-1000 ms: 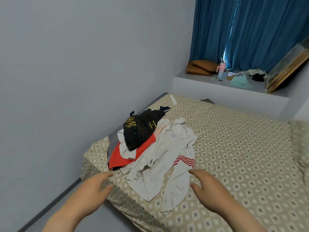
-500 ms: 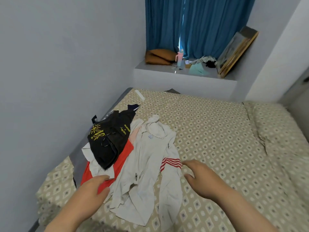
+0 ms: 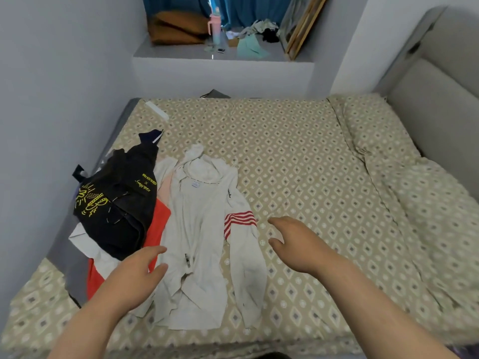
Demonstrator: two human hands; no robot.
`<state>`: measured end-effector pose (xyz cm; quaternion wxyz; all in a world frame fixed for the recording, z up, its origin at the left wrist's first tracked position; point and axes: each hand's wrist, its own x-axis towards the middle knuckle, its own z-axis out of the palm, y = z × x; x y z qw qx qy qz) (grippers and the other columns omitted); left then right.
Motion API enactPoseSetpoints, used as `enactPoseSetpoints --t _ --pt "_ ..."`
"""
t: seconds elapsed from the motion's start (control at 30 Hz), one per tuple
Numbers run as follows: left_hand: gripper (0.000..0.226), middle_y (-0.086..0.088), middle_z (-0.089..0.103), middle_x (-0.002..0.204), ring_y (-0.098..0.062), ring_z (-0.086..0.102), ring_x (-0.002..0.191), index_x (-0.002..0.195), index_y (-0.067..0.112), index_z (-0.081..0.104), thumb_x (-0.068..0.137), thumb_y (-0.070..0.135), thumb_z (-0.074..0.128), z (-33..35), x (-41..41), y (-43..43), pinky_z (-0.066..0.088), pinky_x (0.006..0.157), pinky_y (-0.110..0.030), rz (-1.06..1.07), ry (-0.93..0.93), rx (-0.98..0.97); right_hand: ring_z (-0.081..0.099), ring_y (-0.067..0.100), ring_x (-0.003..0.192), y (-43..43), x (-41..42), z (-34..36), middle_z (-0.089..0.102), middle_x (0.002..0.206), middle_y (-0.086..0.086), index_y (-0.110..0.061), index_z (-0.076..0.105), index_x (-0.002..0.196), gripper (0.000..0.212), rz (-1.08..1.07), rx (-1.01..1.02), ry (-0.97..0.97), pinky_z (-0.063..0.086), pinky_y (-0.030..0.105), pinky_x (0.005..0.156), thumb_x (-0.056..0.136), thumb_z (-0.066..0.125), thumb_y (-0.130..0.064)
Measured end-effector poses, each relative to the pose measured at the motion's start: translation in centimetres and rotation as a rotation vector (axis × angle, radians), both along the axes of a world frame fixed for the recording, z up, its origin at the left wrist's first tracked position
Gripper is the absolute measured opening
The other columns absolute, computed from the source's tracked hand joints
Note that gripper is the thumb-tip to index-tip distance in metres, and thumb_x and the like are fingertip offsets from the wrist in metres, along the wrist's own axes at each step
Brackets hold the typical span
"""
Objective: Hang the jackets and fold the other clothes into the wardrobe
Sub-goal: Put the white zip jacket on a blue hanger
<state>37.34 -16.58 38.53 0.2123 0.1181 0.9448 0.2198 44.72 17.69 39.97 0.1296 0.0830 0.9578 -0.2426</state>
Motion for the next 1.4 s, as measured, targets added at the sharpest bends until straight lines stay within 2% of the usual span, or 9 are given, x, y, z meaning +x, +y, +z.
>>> enactPoseSetpoints --t 0.53,0.63,0.73,0.87,1.03,1.13,1.23,1.3,1.4 --pt "0.044 0.014 0.043 0.147 -0.004 0.037 0.136 0.141 0.029 0.046 0.098 0.031 0.055 -9.0 -13.2 5.2 0.026 0.111 -0.020 -0.047 -0.125 0.044 0.043 0.020 0.135 1.0 -13.0 -11.8 0.045 0.149 0.001 -0.023 0.037 0.150 0.052 -0.083 -0.138 -0.186 0.036 0.030 0.107 0.100 0.048 -0.033" --pt "0.046 0.013 0.041 0.150 -0.007 0.037 0.138 0.143 0.028 0.044 0.098 0.033 0.054 -12.7 -17.8 4.8 0.028 0.113 -0.025 -0.017 -0.165 0.046 0.040 0.014 0.138 -0.4 -16.3 -15.1 0.043 0.151 -0.006 -0.024 0.039 0.149 0.052 -0.119 -0.196 -0.198 0.030 0.015 0.106 0.099 0.051 -0.031" --pt "0.049 0.012 0.039 0.151 -0.008 0.036 0.139 0.144 0.030 0.042 0.098 0.034 0.055 -17.4 -22.5 4.4 0.028 0.113 -0.027 0.019 -0.210 0.054 0.048 0.004 0.122 -1.7 -20.3 -19.1 0.053 0.131 -0.015 -0.024 0.051 0.139 0.042 -0.171 -0.272 -0.217 0.029 -0.006 0.083 0.097 0.054 -0.021" --pt "0.051 0.010 0.040 0.151 -0.009 0.037 0.139 0.146 0.029 0.040 0.097 0.035 0.056 -23.4 -27.6 4.4 0.029 0.111 -0.026 0.045 -0.229 0.083 0.061 0.014 0.114 -2.3 -25.1 -25.4 0.064 0.116 -0.010 -0.020 0.061 0.123 0.032 -0.216 -0.294 -0.297 0.048 0.020 0.091 0.093 0.055 -0.021" --pt "0.059 0.006 0.037 0.152 -0.012 0.034 0.139 0.147 0.026 0.037 0.094 0.031 0.062 -31.7 -34.4 5.1 0.027 0.108 -0.024 0.119 -0.253 0.147 0.044 0.018 0.135 -2.4 -30.4 -32.9 0.040 0.151 -0.001 -0.024 0.038 0.149 0.057 -0.322 -0.323 -0.371 0.034 0.027 0.109 0.096 0.057 -0.035" --pt "0.063 0.000 0.039 0.149 -0.012 0.038 0.132 0.146 0.019 0.039 0.090 0.028 0.067 -36.2 -38.4 6.0 0.026 0.104 -0.022 0.201 -0.190 0.194 0.050 0.013 0.124 -3.1 -34.2 -37.1 0.044 0.146 -0.004 -0.023 0.039 0.148 0.059 -0.397 -0.392 -0.315 0.039 0.026 0.101 0.095 0.060 -0.040" --pt "0.048 0.003 0.055 0.126 -0.018 0.048 0.120 0.128 0.018 0.052 0.085 0.022 0.073 -39.6 -42.1 7.4 0.031 0.093 -0.014 0.229 -0.094 0.231 0.054 0.006 0.102 -4.2 -38.4 -40.6 0.049 0.126 -0.008 -0.023 0.047 0.134 0.052 -0.517 -0.490 -0.255 0.043 0.022 0.083 0.091 0.064 -0.046" --pt "0.037 0.001 0.060 0.112 -0.023 0.056 0.112 0.113 0.017 0.055 0.081 0.022 0.074 -41.6 -44.0 8.3 0.046 0.092 -0.023 0.276 -0.119 0.289 0.051 0.004 0.086 -5.1 -40.8 -42.9 0.049 0.106 -0.009 -0.021 0.049 0.110 0.048 -0.588 -0.515 -0.283 0.042 0.022 0.069 0.084 0.066 -0.057" --pt "0.069 -0.016 0.045 0.129 -0.034 0.048 0.117 0.133 0.012 0.042 0.077 0.029 0.078 -43.9 -45.2 9.1 0.042 0.103 -0.041 0.432 -0.050 0.253 0.054 0.025 0.114 -5.4 -42.7 -46.3 0.052 0.122 0.001 -0.020 0.047 0.127 0.075 -0.599 -0.282 -0.314 0.046 0.041 0.095 0.074 0.064 -0.070"
